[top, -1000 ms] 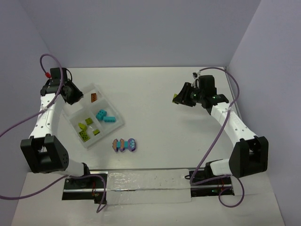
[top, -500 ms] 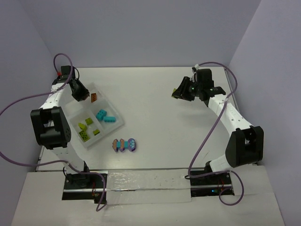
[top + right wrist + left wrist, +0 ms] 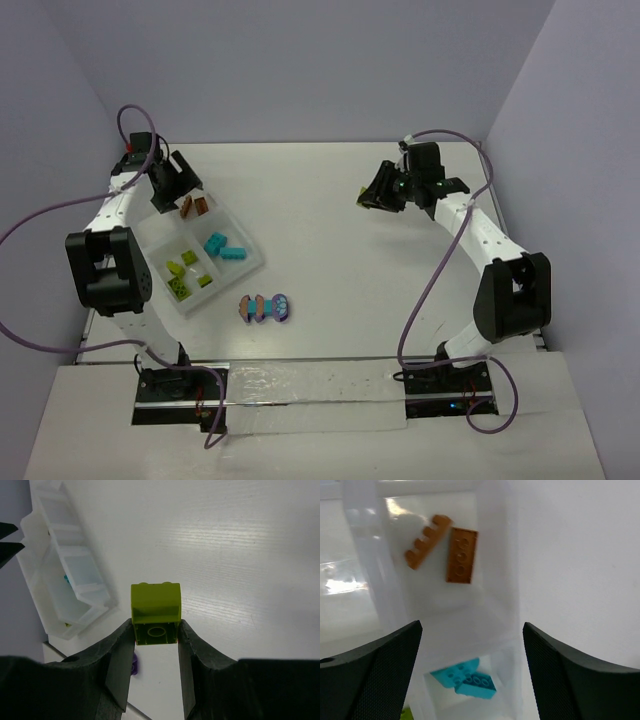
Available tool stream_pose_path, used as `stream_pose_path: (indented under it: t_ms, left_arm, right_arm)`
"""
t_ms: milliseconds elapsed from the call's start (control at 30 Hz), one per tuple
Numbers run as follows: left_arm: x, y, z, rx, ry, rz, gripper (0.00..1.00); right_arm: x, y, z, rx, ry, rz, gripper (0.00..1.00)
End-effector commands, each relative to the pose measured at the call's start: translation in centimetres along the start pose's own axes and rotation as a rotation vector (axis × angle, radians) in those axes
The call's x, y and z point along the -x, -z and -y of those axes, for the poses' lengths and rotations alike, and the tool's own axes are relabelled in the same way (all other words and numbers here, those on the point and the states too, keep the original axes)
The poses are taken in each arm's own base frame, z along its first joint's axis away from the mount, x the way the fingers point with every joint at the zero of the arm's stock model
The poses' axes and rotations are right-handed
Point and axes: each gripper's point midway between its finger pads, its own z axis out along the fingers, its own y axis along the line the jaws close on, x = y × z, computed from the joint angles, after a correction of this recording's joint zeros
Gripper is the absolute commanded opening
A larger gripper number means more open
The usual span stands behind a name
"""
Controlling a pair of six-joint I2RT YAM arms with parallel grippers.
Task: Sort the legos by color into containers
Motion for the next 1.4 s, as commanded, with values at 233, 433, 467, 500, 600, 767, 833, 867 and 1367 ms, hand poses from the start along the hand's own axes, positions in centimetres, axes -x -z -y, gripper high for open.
stream_pose_path:
  t_ms: [233, 433, 467, 500, 600, 767, 833, 867, 1367]
  left_arm:
    - [-6.0, 12.8, 14.4, -0.561, -0.297, -0.027, 0.82]
    - [-11.2, 16.2, 16.6, -0.781, -0.322, -0.226, 0.85]
    - [-12.2, 16.6, 17.0, -0.815, -0.3, -0.267, 0.85]
    - [-12.4, 16.8, 17.4, -0.84, -0.274, -0.273, 0.84]
    - [-15.0, 18.9, 18.5, -0.987, -0.232, -0.327, 0.83]
    - [-15.2, 19.5, 18.3, -0.981, -0.272, -0.238, 0.83]
    - [-15.0, 20.1, 18.2, -0.999, -0.316, -0.191, 0.83]
    - [-15.0, 20.2, 18.1, -1.004, -0.327, -0.179, 0.84]
    - [-15.2, 21.5, 21.0, -1.063, -0.192, -0.266, 0.84]
  right_arm:
    - [-2.8, 1.1, -8.4, 0.143, 0.276, -0.03, 0.0]
    - [-5.5, 0.6, -11.7, 0.215, 0.356, -0.067, 0.0]
    - [-5.7, 0.7, -12.2, 0.238, 0.356, -0.067, 0.0]
    - [-5.9, 0.8, -12.6, 0.259, 0.356, -0.076, 0.0]
    - [-6.5, 1.2, -14.3, 0.358, 0.342, -0.112, 0.0]
    - [-7.2, 1.9, -15.7, 0.469, 0.215, -0.224, 0.0]
    - [-7.8, 2.4, -15.7, 0.508, 0.142, -0.292, 0.0]
    - [-8.1, 2.4, -15.4, 0.505, 0.126, -0.302, 0.0]
    - [-7.6, 6.0, -13.5, 0.425, 0.23, -0.171, 0.0]
